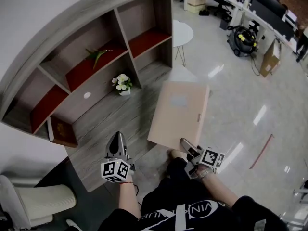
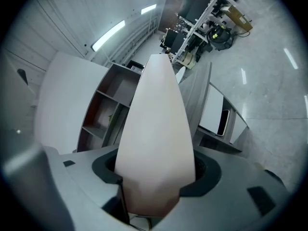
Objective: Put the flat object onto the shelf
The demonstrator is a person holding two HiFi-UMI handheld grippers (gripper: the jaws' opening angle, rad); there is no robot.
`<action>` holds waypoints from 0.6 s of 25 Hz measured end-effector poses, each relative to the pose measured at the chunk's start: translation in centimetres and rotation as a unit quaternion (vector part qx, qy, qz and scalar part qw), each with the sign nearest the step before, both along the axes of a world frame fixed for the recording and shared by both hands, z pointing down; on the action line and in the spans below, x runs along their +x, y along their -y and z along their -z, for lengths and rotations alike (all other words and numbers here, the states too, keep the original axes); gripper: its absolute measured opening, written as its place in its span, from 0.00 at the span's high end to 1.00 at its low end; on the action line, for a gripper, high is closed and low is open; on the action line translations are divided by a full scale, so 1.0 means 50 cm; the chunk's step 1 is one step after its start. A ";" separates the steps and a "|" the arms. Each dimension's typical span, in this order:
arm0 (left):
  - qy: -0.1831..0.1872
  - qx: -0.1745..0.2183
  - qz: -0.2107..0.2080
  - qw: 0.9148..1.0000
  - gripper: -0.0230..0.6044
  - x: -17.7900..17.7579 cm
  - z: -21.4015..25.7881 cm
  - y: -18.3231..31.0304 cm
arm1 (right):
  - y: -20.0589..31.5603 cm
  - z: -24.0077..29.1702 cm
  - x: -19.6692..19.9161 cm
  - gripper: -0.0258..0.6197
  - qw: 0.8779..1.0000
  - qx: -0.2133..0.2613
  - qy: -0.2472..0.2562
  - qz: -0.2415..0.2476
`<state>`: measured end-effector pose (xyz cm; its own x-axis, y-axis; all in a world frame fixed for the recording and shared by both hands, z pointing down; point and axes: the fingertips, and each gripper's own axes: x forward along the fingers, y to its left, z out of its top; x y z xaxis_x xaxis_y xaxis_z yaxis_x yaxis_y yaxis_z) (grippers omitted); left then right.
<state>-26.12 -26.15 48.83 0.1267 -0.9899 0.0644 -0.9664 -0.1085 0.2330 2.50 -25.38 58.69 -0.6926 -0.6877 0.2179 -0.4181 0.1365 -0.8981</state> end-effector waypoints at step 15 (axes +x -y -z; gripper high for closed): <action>0.000 -0.006 -0.001 1.000 0.96 0.042 -0.006 0.142 | 0.159 -0.023 -0.016 0.50 0.999 -0.030 0.024 0.024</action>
